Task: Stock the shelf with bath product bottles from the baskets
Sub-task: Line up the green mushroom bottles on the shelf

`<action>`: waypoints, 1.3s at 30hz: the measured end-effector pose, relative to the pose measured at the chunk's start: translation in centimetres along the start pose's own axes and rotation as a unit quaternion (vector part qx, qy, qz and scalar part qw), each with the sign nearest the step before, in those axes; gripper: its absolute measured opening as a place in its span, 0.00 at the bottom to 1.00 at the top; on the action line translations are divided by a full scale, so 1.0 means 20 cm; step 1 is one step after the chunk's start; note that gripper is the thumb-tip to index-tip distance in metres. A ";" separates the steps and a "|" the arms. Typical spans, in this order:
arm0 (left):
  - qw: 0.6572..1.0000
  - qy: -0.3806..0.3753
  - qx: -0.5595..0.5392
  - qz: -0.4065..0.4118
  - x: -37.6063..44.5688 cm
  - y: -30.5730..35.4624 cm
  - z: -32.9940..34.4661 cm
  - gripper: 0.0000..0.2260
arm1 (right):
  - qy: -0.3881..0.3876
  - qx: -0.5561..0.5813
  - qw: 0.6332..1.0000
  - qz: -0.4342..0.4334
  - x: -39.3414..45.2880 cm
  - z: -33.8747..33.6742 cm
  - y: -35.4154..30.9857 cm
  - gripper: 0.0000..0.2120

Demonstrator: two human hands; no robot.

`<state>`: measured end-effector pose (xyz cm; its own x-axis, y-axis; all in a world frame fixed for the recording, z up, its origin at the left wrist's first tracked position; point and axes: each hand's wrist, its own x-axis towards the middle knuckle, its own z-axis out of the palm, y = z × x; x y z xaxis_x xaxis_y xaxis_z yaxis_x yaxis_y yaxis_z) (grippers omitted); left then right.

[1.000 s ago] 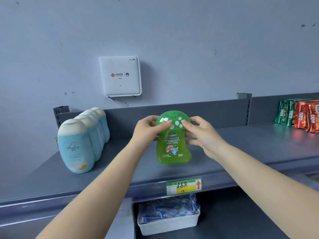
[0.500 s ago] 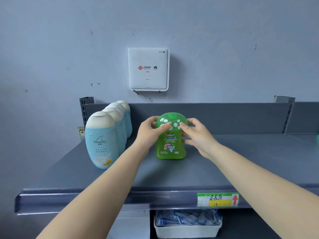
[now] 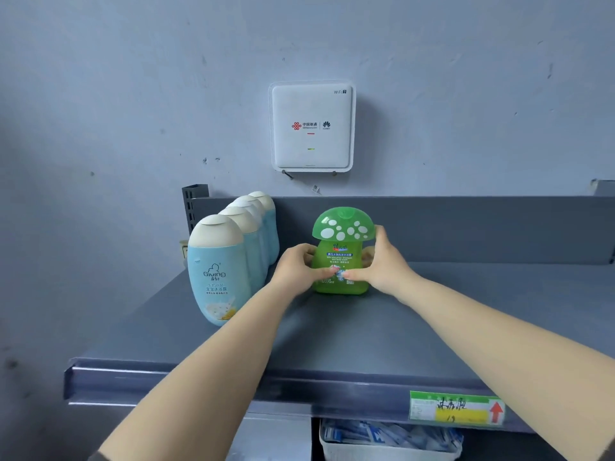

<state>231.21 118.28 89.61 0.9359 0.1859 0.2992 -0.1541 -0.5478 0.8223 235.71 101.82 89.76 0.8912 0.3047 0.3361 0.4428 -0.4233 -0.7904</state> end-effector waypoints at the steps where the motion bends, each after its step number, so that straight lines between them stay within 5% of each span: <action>1: 1.000 0.006 -0.010 -0.006 0.03 0.01 0.00 0.18 | 0.006 0.000 1.000 0.000 0.04 0.01 0.00 0.40; 11: 0.994 0.099 -0.052 -0.020 0.29 -0.09 0.06 0.20 | 0.042 -0.017 0.999 0.010 0.34 0.12 0.04 0.43; 33: 0.993 0.112 -0.021 -0.022 0.39 -0.21 0.12 0.15 | 0.081 -0.101 0.991 0.017 0.47 0.27 0.10 0.48; 39: 0.986 0.135 -0.040 -0.086 0.37 -0.10 0.11 0.31 | 0.068 -0.133 0.988 0.036 0.44 0.21 0.03 0.47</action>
<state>239.17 119.01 89.06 0.8339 0.4864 0.2609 -0.0351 -0.4251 0.9045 243.48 107.77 90.14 0.9182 0.1565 0.3639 0.3725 -0.6537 -0.6587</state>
